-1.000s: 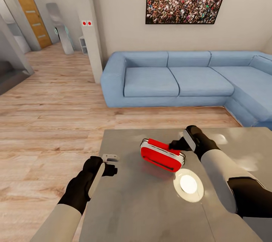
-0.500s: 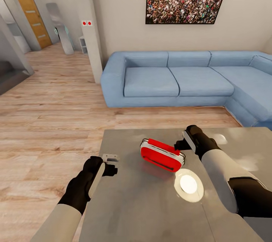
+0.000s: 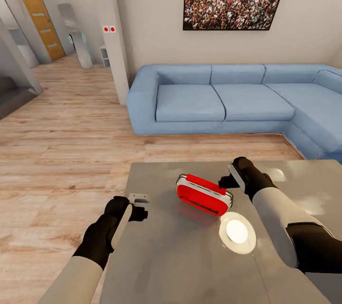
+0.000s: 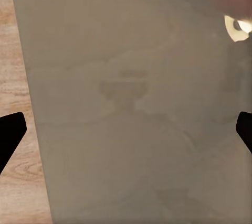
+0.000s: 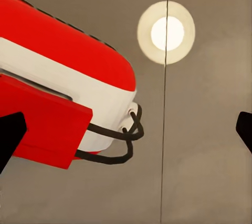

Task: Turn on the radio receiver that's on the table in the living room.

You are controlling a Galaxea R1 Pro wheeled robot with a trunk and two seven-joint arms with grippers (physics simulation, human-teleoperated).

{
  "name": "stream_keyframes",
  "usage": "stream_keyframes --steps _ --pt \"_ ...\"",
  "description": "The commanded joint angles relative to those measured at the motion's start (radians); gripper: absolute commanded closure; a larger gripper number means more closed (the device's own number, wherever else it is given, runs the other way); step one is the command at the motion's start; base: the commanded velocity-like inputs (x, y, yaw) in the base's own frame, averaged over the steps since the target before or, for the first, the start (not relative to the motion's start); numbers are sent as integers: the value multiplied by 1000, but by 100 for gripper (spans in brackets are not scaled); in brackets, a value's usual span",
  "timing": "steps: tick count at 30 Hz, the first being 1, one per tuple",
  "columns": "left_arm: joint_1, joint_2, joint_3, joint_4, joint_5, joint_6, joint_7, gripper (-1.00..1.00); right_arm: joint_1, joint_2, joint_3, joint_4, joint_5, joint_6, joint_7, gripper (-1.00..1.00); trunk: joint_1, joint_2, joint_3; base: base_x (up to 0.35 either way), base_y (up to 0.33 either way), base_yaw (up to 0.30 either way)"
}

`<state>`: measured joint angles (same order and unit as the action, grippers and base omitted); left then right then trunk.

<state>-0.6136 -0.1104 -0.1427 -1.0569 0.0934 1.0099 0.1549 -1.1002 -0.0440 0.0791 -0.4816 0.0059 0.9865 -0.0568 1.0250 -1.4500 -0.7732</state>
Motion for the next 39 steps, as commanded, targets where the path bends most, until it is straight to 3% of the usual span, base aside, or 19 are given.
stream_keyframes --steps 1,8,16,34,36,39 --pt "0 0 0 0 0 0 0 -100 0 1 0 0 0 0 0 -100 0 0 0 0 0 0" --pt "0 0 0 0 2 0 0 -100 0 5 0 0 -1 -1 41 -100 0 0 0 0 0 0" --pt "0 0 0 0 7 0 0 -100 0 6 1 -2 0 0 192 -100 0 0 0 0 0 0" --pt "0 0 0 0 8 0 0 -100 -1 9 5 -31 5 -1 219 -100 0 0 0 0 0 0" --pt "0 0 0 0 8 0 0 -100 -1 8 12 -35 5 -1 219 -100 0 0 0 0 0 0" --pt "0 0 0 1 8 0 0 -100 -1 7 55 -48 13 -2 220 -100 0 0 0 0 0 0"
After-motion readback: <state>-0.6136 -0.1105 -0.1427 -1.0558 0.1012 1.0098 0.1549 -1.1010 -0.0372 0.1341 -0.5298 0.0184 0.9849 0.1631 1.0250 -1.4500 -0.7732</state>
